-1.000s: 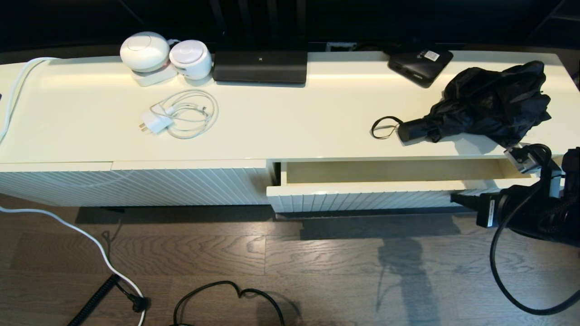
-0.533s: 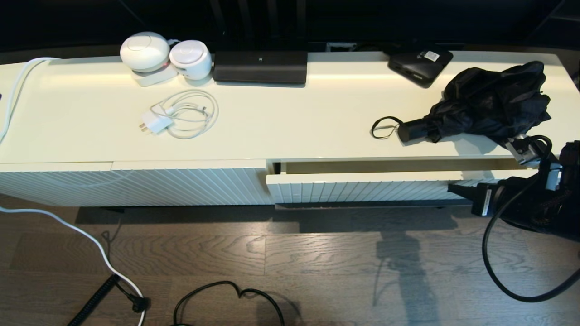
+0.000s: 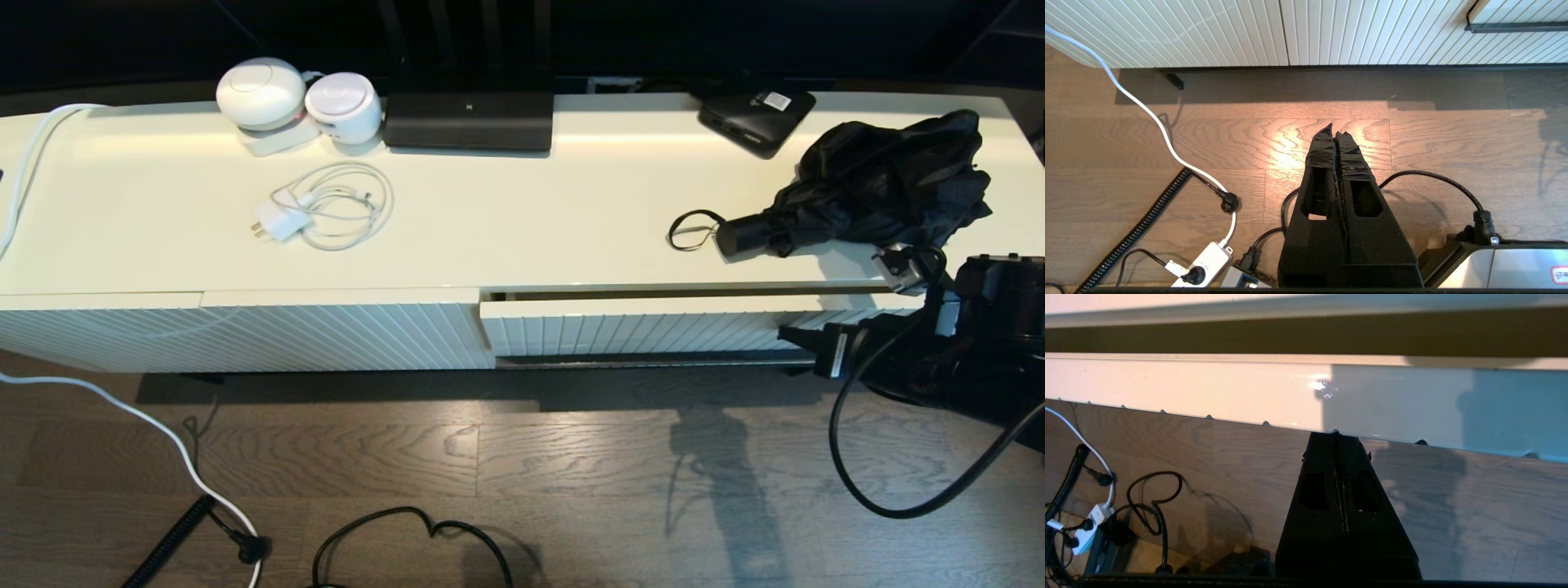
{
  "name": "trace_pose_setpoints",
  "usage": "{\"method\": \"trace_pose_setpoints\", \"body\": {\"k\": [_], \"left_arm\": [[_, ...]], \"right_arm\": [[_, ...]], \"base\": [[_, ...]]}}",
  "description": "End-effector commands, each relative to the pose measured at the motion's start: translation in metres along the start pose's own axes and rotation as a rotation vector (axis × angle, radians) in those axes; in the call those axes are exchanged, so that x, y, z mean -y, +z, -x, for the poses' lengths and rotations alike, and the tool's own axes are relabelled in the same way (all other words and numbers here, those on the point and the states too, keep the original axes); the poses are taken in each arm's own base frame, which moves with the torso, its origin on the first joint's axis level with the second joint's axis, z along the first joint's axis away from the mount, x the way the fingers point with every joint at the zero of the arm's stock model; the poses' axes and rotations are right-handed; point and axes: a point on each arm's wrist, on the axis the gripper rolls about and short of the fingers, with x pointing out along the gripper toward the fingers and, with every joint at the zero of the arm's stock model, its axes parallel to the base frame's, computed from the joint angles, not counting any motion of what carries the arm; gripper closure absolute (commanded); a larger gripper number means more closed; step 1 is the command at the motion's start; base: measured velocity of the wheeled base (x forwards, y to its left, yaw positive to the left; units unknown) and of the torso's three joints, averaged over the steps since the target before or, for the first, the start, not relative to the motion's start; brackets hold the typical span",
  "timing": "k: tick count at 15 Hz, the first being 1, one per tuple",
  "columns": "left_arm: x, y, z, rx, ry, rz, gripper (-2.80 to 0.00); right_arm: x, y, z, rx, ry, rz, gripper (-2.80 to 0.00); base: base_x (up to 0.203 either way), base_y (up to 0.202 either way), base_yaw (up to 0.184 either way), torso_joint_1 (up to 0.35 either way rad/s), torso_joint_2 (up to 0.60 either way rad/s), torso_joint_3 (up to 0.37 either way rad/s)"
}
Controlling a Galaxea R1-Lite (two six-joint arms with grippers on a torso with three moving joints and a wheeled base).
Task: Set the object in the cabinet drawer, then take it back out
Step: Close the drawer
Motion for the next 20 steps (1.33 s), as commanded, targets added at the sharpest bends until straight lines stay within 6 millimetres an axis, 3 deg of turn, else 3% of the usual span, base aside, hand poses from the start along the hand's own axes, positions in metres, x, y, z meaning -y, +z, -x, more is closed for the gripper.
{"method": "trace_pose_setpoints", "body": {"k": [1,5,14,20], "left_arm": [[0.000,0.000,0.000,0.001,0.001,0.000,0.00],[0.000,0.000,0.000,0.001,0.001,0.000,0.00],[0.000,0.000,0.000,0.001,0.000,0.000,0.00],[0.000,0.000,0.000,0.000,0.001,0.000,0.00]], "right_arm": [[0.003,-0.002,-0.008,0.002,0.000,-0.002,0.00],[0.003,0.006,-0.009,0.043,0.003,0.009,0.00],[0.011,0.003,-0.032,0.076,0.012,0.019,0.00],[0.007,0.009,-0.016,0.061,-0.007,0.018,0.00]], "base": [[0.000,0.000,0.000,0.000,0.00,0.000],[0.000,0.000,0.000,0.000,0.00,0.000],[0.000,0.000,0.000,0.000,0.00,0.000],[0.000,0.000,0.000,0.000,0.00,0.000]]}}
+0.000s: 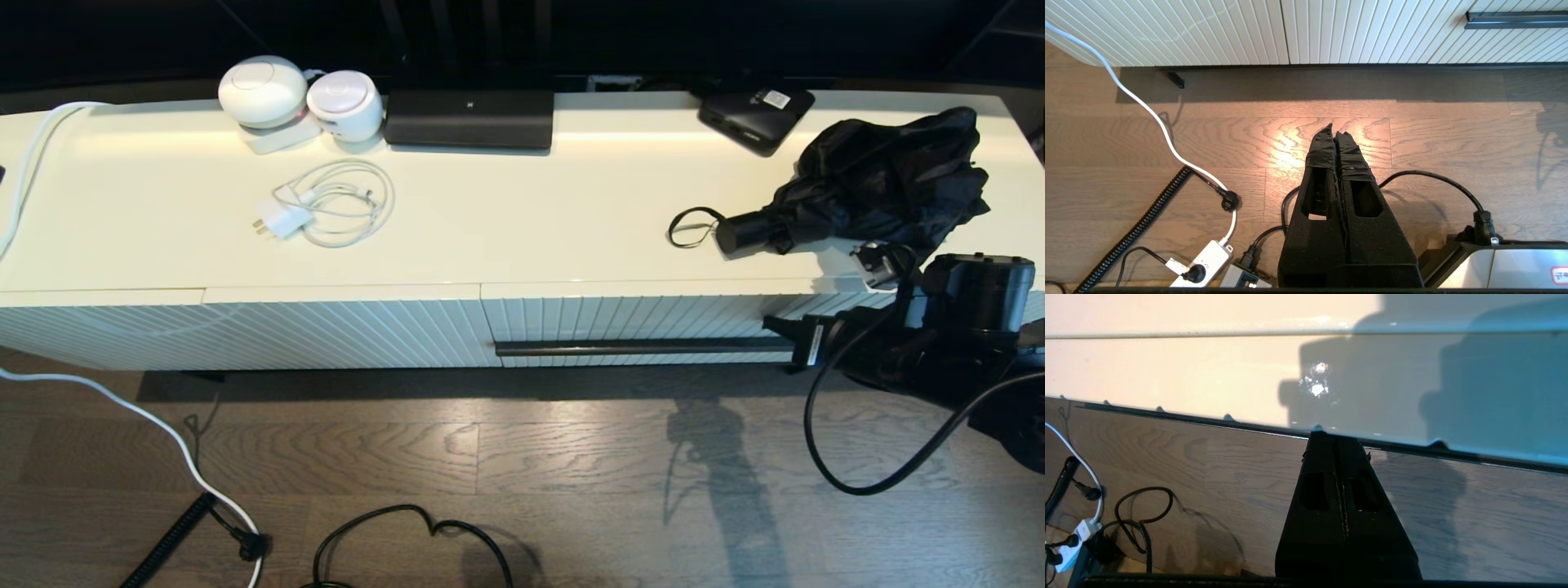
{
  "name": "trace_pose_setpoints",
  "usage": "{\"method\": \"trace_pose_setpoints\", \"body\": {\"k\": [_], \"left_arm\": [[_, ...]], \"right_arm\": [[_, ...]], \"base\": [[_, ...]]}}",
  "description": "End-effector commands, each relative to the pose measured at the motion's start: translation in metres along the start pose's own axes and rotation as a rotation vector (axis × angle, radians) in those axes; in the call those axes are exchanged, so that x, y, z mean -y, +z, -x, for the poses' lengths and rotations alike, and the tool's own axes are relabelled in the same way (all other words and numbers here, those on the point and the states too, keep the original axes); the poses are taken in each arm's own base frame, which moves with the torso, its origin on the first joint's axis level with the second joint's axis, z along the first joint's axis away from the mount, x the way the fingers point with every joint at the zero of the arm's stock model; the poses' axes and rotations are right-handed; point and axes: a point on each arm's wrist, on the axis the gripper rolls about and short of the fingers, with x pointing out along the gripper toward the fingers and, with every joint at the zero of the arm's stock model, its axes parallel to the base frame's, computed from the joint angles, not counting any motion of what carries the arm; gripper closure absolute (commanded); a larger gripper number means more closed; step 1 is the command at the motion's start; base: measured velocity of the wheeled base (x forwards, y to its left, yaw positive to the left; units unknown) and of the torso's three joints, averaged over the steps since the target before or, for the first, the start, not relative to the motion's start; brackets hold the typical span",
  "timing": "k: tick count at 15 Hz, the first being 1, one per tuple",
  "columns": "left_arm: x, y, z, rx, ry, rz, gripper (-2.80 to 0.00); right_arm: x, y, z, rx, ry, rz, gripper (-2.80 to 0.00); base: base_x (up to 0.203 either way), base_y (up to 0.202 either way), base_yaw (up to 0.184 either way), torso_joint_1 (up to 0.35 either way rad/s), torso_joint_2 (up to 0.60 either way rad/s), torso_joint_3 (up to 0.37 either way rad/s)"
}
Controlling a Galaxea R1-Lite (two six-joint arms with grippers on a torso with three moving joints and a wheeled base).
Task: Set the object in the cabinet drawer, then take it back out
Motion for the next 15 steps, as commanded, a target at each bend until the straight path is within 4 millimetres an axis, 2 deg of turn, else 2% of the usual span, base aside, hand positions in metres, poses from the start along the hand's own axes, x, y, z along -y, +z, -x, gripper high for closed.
{"method": "trace_pose_setpoints", "body": {"k": [1,4,7,10,12,15], "left_arm": [[0.000,0.000,0.000,0.001,-0.001,0.000,0.00],[0.000,0.000,0.000,0.000,0.000,0.000,0.00],[0.000,0.000,0.000,0.001,-0.001,0.000,0.00],[0.000,0.000,0.000,0.001,-0.001,0.000,0.00],[0.000,0.000,0.000,0.001,0.001,0.000,0.00],[0.000,0.000,0.000,0.001,-0.001,0.000,0.00]], "right_arm": [[-0.004,0.005,0.011,-0.013,-0.007,-0.003,0.00],[-0.013,0.017,0.048,-0.102,-0.080,0.000,0.00],[-0.024,0.031,0.101,-0.125,-0.157,0.058,0.00],[-0.038,0.037,0.155,-0.107,-0.213,0.083,0.00],[-0.048,0.033,0.192,-0.107,-0.228,0.103,0.00],[-0.066,0.012,0.253,-0.092,-0.226,0.121,0.00]], "base": [[0.000,0.000,0.000,0.000,0.00,0.000],[0.000,0.000,0.000,0.000,0.00,0.000],[0.000,0.000,0.000,0.000,0.00,0.000],[0.000,0.000,0.000,0.000,0.00,0.000],[0.000,0.000,0.000,0.000,0.00,0.000],[0.000,0.000,0.000,0.000,0.00,0.000]]}}
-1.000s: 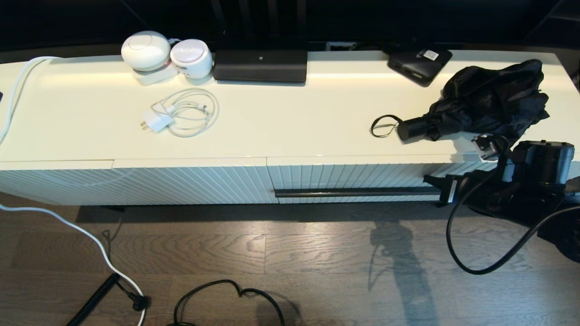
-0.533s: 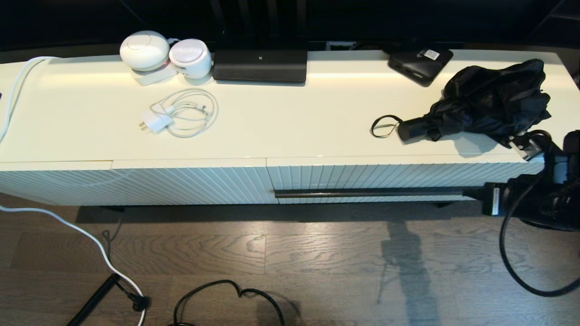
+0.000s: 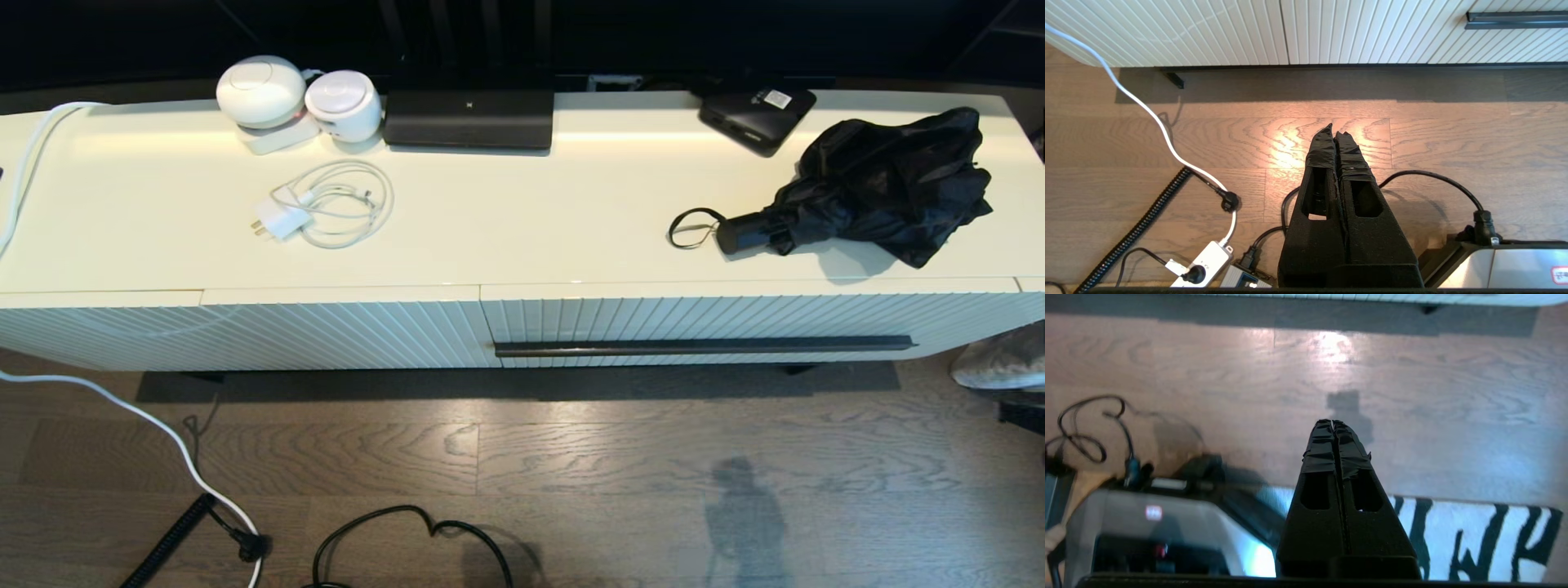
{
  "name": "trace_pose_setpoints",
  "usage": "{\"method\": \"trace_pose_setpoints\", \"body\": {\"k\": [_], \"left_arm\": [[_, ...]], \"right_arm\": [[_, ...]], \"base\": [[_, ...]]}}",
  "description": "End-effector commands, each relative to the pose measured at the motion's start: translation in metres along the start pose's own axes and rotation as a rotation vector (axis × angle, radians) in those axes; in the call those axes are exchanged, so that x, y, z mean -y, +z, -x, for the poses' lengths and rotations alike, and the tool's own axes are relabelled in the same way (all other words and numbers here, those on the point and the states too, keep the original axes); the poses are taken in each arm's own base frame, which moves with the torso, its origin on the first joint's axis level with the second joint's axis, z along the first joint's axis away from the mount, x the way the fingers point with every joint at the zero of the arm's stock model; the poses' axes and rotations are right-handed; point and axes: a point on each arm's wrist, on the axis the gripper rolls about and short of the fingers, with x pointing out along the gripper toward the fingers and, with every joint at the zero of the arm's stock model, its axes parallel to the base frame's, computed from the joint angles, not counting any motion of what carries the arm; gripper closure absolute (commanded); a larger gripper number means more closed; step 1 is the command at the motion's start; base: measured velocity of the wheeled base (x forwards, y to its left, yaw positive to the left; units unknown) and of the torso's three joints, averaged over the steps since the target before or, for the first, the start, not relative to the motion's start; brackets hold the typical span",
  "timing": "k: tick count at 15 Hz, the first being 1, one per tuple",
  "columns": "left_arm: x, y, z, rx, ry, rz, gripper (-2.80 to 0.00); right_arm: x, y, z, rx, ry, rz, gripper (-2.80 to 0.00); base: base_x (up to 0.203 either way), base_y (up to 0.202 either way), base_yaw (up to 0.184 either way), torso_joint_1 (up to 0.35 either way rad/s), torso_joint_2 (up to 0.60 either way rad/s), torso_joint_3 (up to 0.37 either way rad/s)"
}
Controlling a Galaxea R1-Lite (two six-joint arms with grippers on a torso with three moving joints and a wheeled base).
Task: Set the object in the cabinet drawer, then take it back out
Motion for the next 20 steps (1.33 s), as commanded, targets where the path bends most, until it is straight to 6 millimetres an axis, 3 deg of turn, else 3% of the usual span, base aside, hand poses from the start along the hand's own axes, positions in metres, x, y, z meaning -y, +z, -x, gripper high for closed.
{"method": "trace_pose_setpoints", "body": {"k": [1,5,9,15,20], "left_arm": [[0.000,0.000,0.000,0.001,0.000,0.000,0.00],[0.000,0.000,0.000,0.000,0.001,0.000,0.00],[0.000,0.000,0.000,-0.001,0.000,0.000,0.00],[0.000,0.000,0.000,-0.001,0.001,0.000,0.00],[0.000,0.000,0.000,0.001,0.001,0.000,0.00]], "right_arm": [[-0.006,-0.023,0.053,0.109,0.010,0.022,0.00],[-0.010,-0.084,0.111,0.156,0.010,0.076,0.00],[-0.009,-0.142,0.133,0.133,-0.013,0.113,0.00],[-0.004,-0.199,0.108,0.134,-0.026,0.114,0.00],[0.001,-0.214,0.063,0.184,-0.071,0.094,0.00]], "base": [[0.000,0.000,0.000,0.000,0.00,0.000],[0.000,0.000,0.000,0.000,0.00,0.000],[0.000,0.000,0.000,0.000,0.00,0.000],[0.000,0.000,0.000,0.000,0.00,0.000],[0.000,0.000,0.000,0.000,0.00,0.000]]}}
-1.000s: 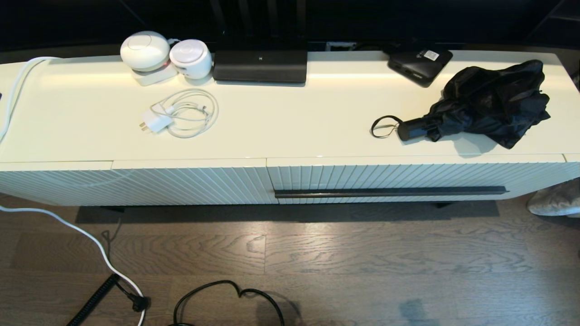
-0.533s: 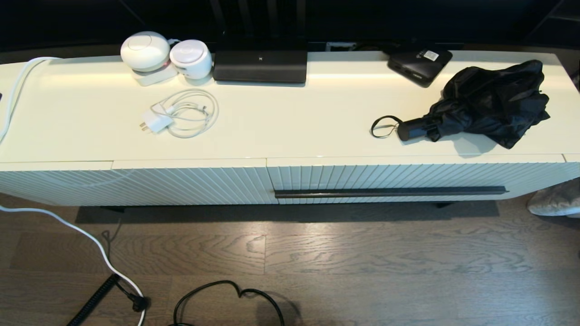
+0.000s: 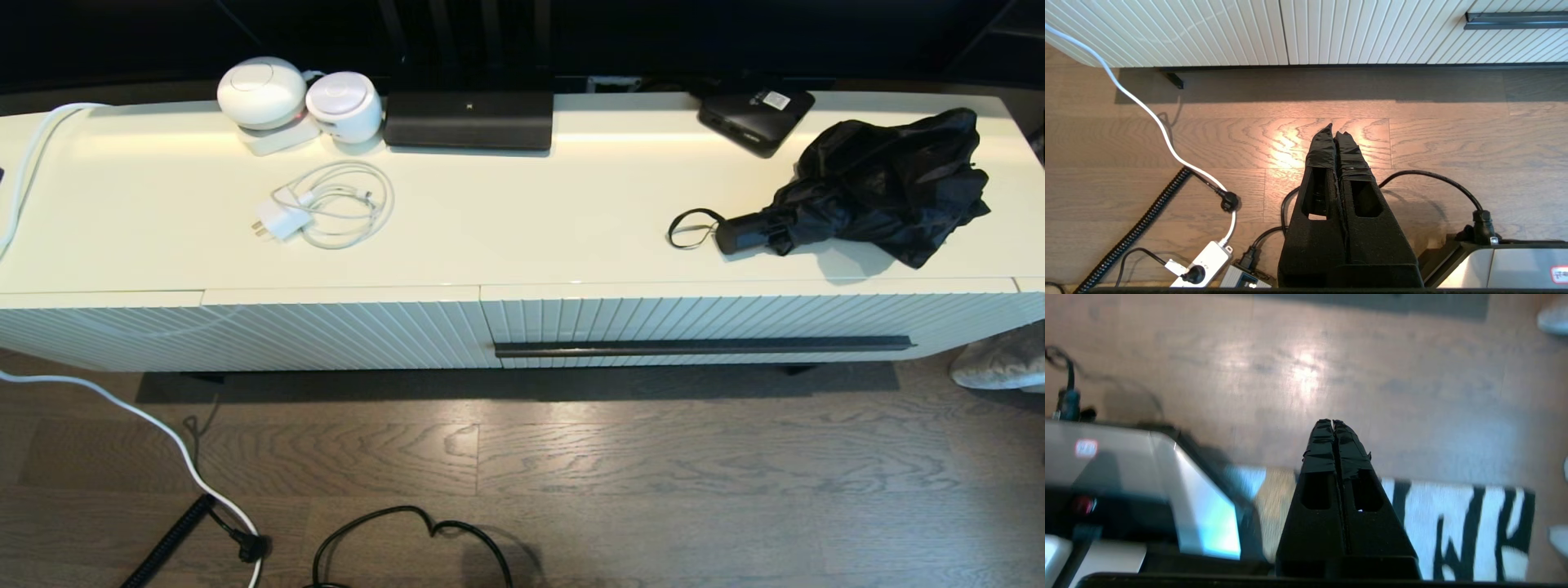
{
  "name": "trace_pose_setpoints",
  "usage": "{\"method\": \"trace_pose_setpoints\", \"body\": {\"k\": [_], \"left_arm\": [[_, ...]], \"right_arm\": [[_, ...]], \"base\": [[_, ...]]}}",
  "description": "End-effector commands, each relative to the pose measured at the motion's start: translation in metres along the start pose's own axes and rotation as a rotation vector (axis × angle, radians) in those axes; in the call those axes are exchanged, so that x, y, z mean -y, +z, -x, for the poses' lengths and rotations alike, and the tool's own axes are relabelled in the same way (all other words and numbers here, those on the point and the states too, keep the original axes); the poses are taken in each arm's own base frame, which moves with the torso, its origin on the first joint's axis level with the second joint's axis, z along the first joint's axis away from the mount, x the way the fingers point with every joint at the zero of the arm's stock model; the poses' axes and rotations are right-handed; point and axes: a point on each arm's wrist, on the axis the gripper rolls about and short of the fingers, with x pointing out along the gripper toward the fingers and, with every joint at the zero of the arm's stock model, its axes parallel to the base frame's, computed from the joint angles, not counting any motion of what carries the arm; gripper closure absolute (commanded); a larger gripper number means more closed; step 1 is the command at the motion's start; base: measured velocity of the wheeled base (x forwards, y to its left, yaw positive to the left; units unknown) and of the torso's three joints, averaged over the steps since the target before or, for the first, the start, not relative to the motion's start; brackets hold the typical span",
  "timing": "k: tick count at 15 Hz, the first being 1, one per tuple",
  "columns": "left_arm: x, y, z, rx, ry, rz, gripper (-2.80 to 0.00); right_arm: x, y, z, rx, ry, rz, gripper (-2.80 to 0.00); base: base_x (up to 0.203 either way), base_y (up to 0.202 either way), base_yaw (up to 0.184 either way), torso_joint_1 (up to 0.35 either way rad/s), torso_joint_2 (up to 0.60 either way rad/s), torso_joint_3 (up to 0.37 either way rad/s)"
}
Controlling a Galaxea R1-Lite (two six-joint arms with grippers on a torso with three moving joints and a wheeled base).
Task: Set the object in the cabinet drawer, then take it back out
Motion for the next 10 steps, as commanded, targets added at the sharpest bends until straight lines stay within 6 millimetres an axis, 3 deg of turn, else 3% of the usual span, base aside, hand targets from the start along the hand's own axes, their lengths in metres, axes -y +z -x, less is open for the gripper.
{"method": "trace_pose_setpoints", "body": {"k": [1,10], "left_arm": [[0.000,0.000,0.000,0.001,-0.001,0.000,0.00],[0.000,0.000,0.000,0.001,0.001,0.000,0.00]], "right_arm": [[0.000,-0.008,-0.016,0.060,-0.003,0.006,0.00],[0.001,-0.006,-0.029,0.240,-0.048,-0.083,0.00]], "base": [[0.000,0.000,0.000,0.000,0.00,0.000],[0.000,0.000,0.000,0.000,0.00,0.000]]}}
